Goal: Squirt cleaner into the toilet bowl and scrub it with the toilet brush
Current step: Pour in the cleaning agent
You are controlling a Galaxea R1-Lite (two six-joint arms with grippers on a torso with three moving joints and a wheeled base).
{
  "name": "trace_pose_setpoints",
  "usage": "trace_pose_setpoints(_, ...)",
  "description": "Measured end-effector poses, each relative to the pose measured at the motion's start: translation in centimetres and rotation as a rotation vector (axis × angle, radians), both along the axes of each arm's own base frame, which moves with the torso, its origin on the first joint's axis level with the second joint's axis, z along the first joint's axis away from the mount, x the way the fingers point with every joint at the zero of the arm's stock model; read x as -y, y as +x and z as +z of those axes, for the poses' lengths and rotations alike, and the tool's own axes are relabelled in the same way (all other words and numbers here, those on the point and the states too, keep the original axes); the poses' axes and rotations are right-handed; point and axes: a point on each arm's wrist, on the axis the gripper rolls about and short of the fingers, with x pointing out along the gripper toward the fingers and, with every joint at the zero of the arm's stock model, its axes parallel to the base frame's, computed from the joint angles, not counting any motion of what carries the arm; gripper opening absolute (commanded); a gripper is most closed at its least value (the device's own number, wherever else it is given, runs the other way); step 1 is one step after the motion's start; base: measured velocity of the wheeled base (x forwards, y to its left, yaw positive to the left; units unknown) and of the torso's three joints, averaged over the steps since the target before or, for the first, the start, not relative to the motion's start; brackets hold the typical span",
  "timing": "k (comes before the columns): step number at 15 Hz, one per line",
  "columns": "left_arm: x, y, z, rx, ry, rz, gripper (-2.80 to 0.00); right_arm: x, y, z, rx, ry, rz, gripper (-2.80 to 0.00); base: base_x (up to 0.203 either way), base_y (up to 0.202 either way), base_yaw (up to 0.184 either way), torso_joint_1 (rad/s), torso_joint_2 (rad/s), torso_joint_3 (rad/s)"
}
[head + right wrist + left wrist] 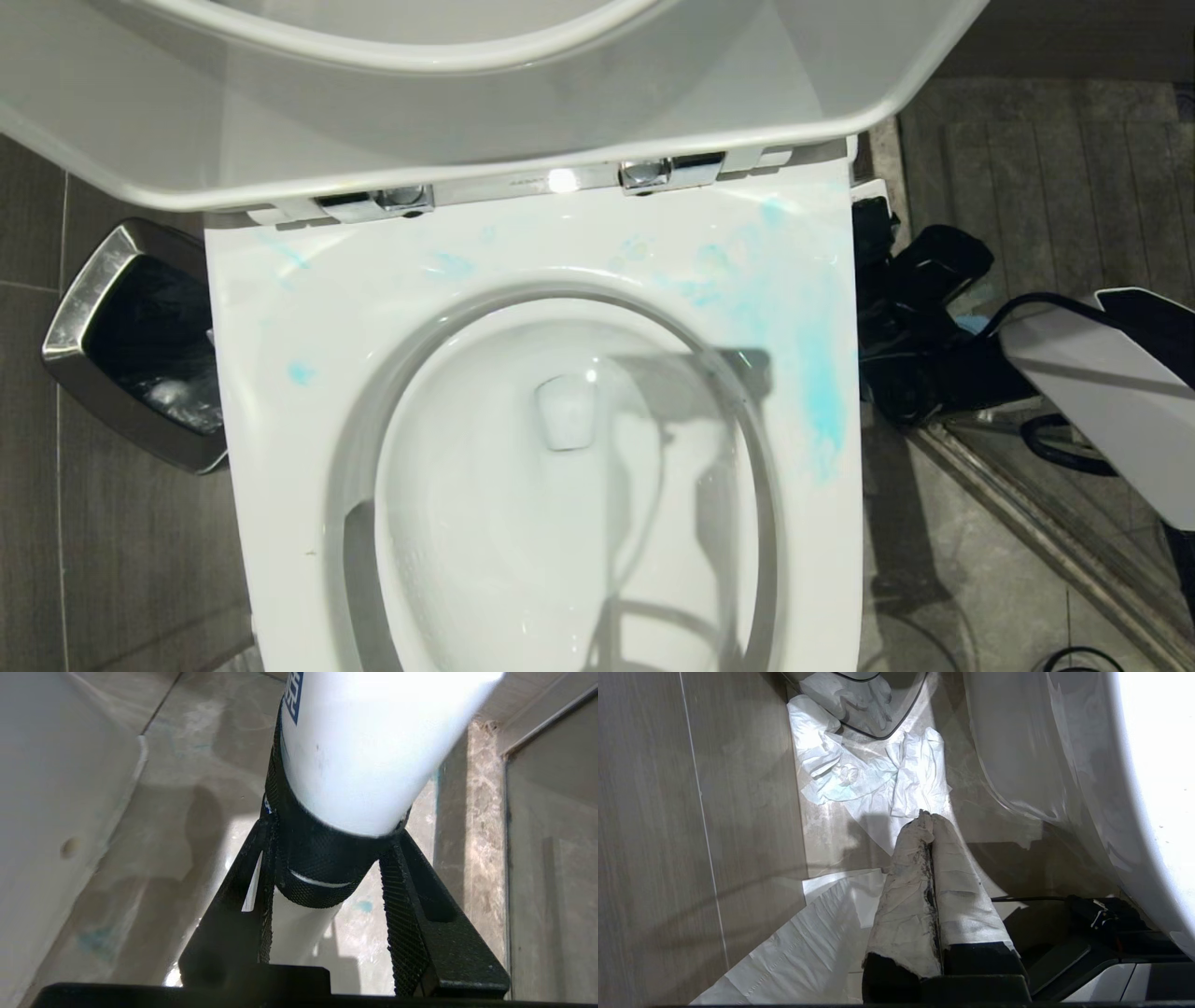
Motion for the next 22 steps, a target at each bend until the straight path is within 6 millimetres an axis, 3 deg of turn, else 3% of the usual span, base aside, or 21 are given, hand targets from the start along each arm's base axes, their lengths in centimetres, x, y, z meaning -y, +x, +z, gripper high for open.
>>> trace_pose_setpoints(6,0.0,0.0,0.0,0.0,0.0,0.0,-2.8,-0.1,-1.0,-0.7,-0.028,-0.002,0.011,-2.8,0.0,0.0,0.0,0.0,0.0,0.0)
trace_pose_setpoints(15,0.0,0.0,0.0,0.0,0.0,0.0,-2.8,-2.7,-1.9,-2.0,0.013,0.014,0.074,-2.8,0.0,0.0,0.0,0.0,0.0,0.0)
trace_pose_setpoints(22,0.0,0.0,0.0,0.0,0.0,0.0,-2.8,-2.8,-3.0,-3.9,-0.041,0.001,0.082,-2.8,0.0,0.0,0.0,0.0,0.0,0.0)
